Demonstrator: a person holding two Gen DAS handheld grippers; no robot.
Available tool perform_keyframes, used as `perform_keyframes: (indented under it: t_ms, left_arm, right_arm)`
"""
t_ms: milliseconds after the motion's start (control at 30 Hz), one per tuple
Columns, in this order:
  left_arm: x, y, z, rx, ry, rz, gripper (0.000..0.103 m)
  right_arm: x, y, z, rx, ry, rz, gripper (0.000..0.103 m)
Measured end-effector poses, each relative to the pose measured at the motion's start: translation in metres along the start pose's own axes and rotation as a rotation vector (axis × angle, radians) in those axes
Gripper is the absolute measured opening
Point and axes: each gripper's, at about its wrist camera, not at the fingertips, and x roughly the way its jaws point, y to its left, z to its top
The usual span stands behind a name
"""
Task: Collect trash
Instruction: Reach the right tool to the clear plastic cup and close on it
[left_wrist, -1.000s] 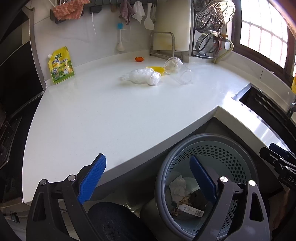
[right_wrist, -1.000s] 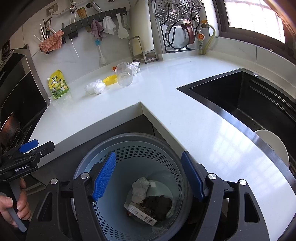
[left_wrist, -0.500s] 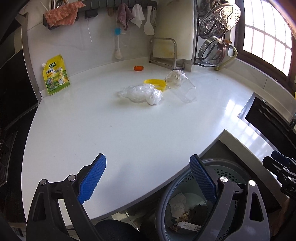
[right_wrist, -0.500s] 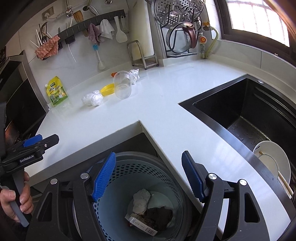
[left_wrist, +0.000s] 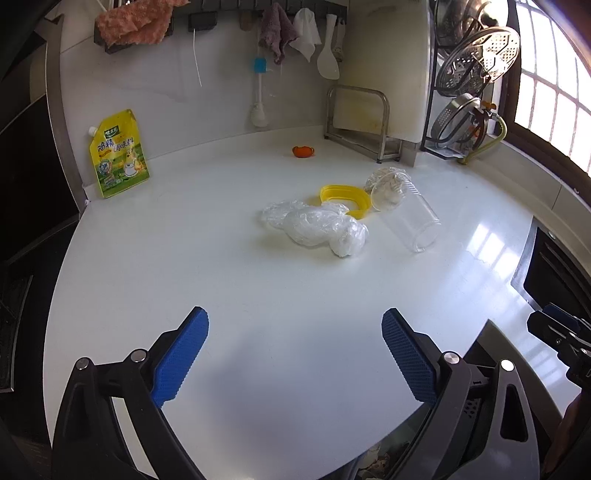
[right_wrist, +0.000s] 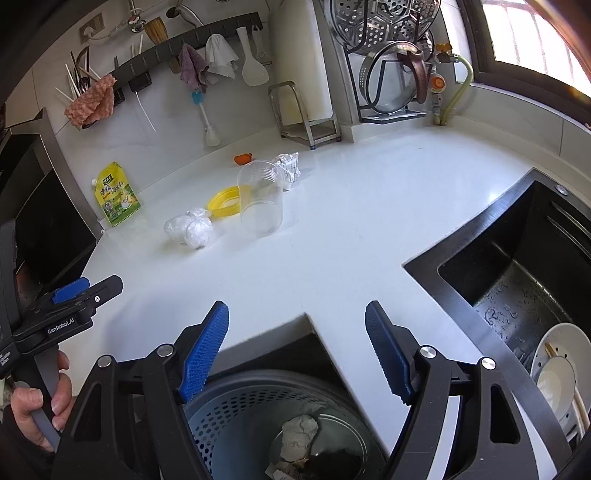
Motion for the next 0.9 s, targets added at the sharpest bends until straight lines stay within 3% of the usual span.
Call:
perform_keyframes:
  t_ms: [433,900]
  left_arm:
    - [0.059,0.023,0.044,-0.098,0.034,0.028,0.094]
    - [0.082,0.037,0.053,-0.143,0.053,0.057,0.094]
  right_arm:
    - [0.082,0.029,0.077,-0.088,0.055,0.05,0.077]
    - [0.157,0.047,0.11,-0.091,0.147,0.055,0.081]
